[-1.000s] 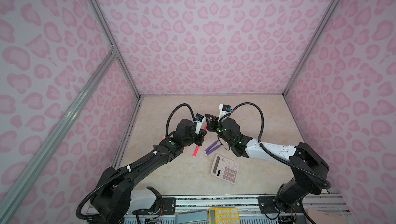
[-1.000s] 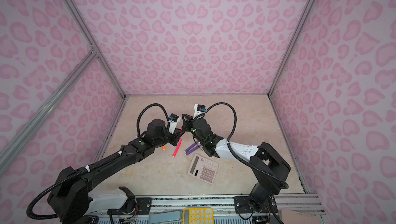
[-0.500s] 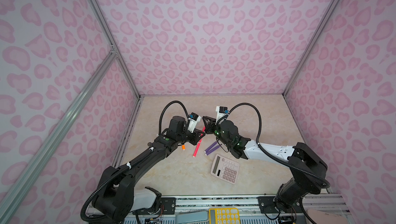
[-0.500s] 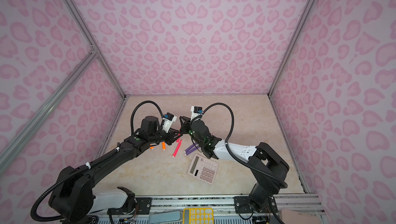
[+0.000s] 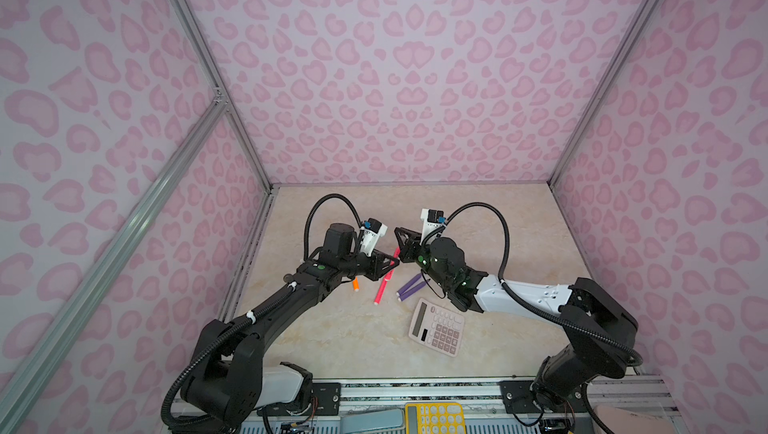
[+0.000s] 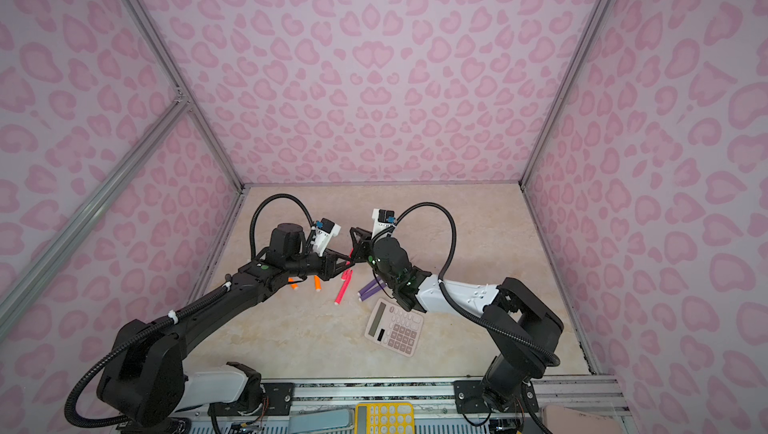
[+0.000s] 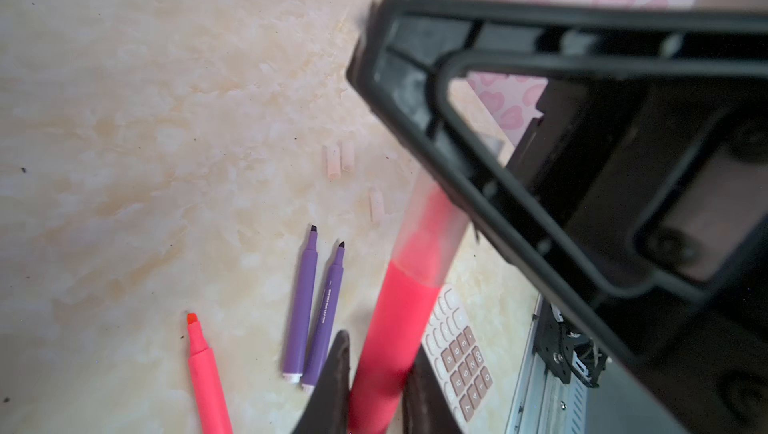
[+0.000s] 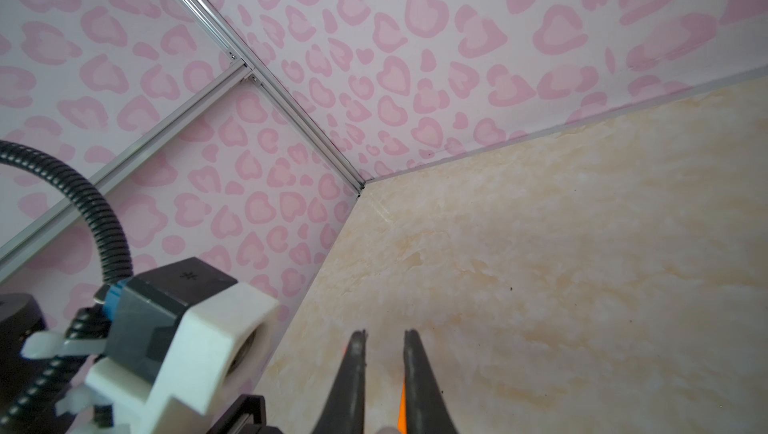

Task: Insert the pens into the pen caps
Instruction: 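Lower the capped pink marker with the left gripper while the right withdraws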

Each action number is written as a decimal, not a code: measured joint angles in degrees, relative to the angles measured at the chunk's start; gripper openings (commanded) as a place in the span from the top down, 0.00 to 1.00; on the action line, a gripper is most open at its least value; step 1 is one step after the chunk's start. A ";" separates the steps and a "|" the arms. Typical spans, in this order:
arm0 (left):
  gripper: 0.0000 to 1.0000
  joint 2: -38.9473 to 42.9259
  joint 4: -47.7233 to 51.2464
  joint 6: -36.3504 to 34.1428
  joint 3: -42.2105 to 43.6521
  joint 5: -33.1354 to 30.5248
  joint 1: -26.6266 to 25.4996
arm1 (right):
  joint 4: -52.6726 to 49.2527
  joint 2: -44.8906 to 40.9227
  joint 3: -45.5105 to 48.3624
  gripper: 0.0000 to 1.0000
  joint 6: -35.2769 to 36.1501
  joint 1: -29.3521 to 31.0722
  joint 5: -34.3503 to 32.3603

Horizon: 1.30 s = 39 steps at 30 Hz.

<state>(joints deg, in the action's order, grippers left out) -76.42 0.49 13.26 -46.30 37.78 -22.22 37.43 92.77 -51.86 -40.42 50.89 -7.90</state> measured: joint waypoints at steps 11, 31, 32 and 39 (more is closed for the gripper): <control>0.96 1.77 -2.25 3.61 -2.27 -7.26 -0.33 | -6.45 -1.77 -2.38 0.56 -0.48 -0.57 2.23; 0.96 -3.63 -4.39 13.44 6.19 -34.75 -0.61 | -18.58 -9.46 3.87 0.38 0.37 -10.54 2.97; 0.97 -4.76 -3.85 13.68 6.21 -34.73 -0.66 | -18.69 -9.42 3.85 0.39 0.37 -10.67 2.95; 0.97 -11.52 -1.42 15.10 4.74 -34.10 -1.49 | -20.33 -7.37 1.97 0.42 0.35 -10.91 2.99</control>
<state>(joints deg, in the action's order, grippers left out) -87.94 -0.93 28.36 -41.56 3.68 -23.70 17.10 85.41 -49.89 -40.07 39.99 -4.91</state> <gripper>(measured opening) 0.182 0.582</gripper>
